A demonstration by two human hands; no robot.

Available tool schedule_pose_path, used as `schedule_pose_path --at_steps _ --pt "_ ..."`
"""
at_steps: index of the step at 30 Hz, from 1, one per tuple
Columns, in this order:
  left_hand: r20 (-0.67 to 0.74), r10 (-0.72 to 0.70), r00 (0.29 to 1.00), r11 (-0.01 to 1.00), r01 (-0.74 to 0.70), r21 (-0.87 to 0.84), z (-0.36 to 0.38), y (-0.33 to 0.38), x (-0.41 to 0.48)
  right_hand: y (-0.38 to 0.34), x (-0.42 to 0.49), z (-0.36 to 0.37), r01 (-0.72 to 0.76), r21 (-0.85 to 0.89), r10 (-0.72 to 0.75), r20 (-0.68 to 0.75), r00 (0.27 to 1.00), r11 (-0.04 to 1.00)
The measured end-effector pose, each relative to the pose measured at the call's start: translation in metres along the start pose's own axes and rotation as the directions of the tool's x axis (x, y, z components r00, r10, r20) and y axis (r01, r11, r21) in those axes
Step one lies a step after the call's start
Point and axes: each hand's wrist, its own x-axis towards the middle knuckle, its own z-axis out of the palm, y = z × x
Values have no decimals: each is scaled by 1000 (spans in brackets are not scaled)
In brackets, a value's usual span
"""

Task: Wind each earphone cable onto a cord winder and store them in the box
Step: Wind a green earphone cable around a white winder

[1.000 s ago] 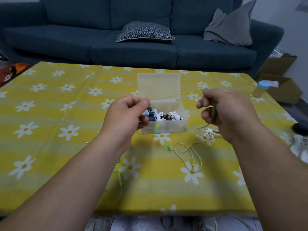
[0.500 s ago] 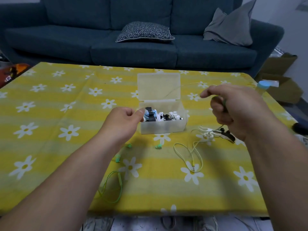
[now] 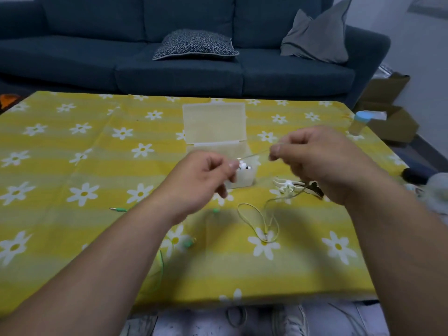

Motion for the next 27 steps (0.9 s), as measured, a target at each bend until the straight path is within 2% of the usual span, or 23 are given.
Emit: schedule_pose_path --at_steps 3,6,9,13,19,22,24,27 --pt "-67 -32 997 996 26 -86 -8 1 3 17 1 -31 -68 209 98 -140 985 976" --pt "-174 -100 980 992 86 -88 -10 -5 8 45 7 -56 -118 349 227 -288 930 929" --pt "-214 -168 962 986 160 -52 -10 -10 13 73 11 -67 -246 186 302 -399 866 951" --pt "-76 -240 968 968 244 58 5 -9 12 111 20 -59 -351 19 321 -450 833 936" --pt "93 -291 952 952 279 126 10 -16 16 154 39 -44 -436 -214 331 -394 857 874" --pt "208 -314 926 938 268 222 14 -16 13 159 45 -32 -358 -244 269 -334 903 901" --pt "247 -330 911 915 244 320 17 -15 11 158 50 -18 -283 -288 218 -236 947 915" --pt "264 -352 898 887 230 400 22 -13 9 162 57 2 -243 -427 204 -135 970 871"
